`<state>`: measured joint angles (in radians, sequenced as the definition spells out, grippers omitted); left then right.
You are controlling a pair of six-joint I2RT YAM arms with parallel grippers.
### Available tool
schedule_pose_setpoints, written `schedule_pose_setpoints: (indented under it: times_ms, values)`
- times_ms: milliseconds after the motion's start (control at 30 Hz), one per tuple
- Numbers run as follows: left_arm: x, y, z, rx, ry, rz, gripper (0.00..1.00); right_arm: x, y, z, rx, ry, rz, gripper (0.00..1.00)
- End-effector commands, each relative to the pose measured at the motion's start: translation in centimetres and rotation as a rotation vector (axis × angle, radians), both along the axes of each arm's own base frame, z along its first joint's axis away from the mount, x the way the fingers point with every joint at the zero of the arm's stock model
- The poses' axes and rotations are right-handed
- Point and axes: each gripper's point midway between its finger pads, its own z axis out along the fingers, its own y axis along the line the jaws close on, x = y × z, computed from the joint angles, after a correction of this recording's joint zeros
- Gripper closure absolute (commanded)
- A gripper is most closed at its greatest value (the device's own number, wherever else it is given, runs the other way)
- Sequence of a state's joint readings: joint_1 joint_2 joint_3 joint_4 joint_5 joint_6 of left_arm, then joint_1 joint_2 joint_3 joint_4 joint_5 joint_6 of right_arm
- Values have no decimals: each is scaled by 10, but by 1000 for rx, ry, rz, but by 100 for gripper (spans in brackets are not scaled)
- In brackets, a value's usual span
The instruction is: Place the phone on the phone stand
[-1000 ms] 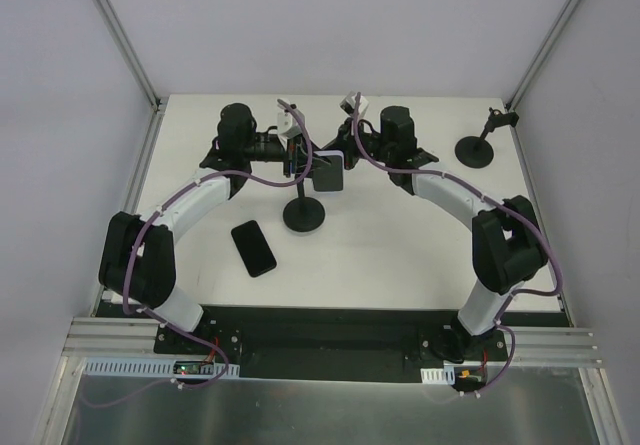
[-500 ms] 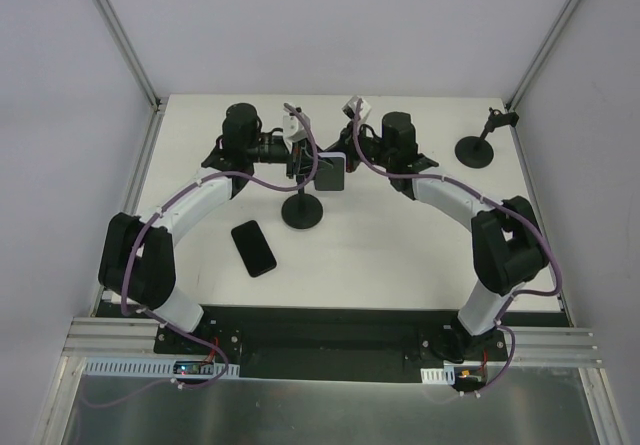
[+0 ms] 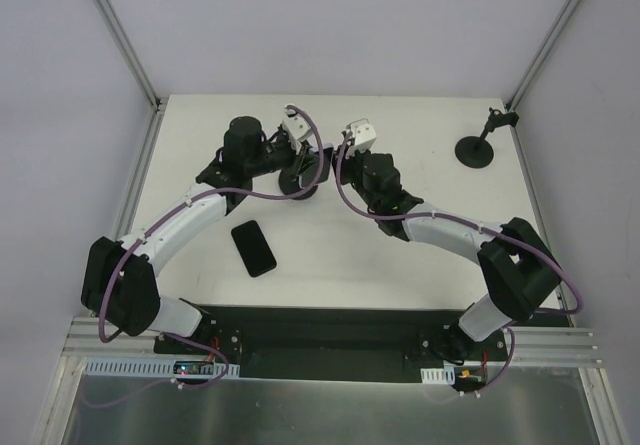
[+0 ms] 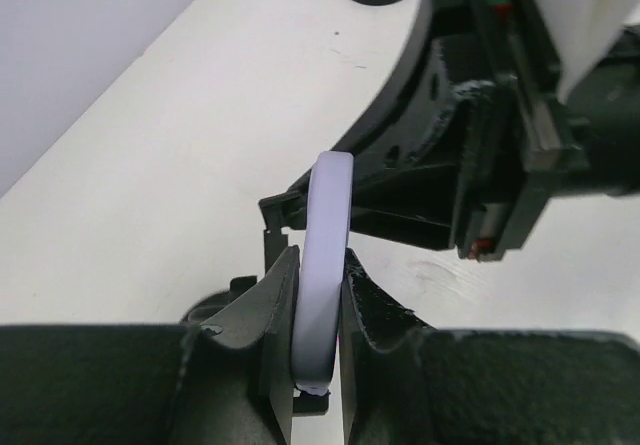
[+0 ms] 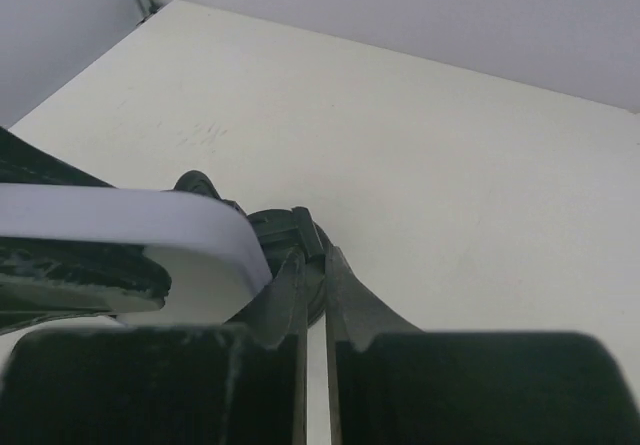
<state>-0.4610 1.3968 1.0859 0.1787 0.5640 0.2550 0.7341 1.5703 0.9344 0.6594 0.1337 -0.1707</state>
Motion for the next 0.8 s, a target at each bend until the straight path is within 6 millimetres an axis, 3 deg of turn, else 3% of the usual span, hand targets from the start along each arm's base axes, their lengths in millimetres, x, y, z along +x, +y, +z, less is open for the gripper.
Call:
schedule_pose_setpoints:
  times_ms: [0, 33, 67, 267, 333, 467, 533, 633, 767]
  values:
    - [66, 50, 49, -97, -210, 441, 100, 20, -32, 53, 166, -105, -258, 100]
    - [61, 43, 41, -103, -212, 392, 100, 18, -30, 55, 168, -115, -238, 100]
    - [61, 43, 47, -135, -232, 392, 100, 21, -32, 57, 171, -118, -223, 100]
    - [73, 65, 50, -147, -253, 590, 100, 19, -58, 63, 200, -122, -312, 100]
    - [71, 54, 51, -101, -302, 598, 100, 19, -59, 60, 186, -106, -361, 100]
    - [84, 53, 39, -93, -313, 703, 100, 1, -40, 65, 134, -129, -404, 100]
    - [90, 56, 37, -102, -341, 752, 100, -5, -40, 64, 98, -130, -452, 100]
    - [92, 55, 19, -118, -346, 791, 100, -22, -30, 71, -3, -187, -503, 100]
    - [100, 43, 8, -201, -309, 781, 100, -45, -8, 81, -89, -273, -497, 100]
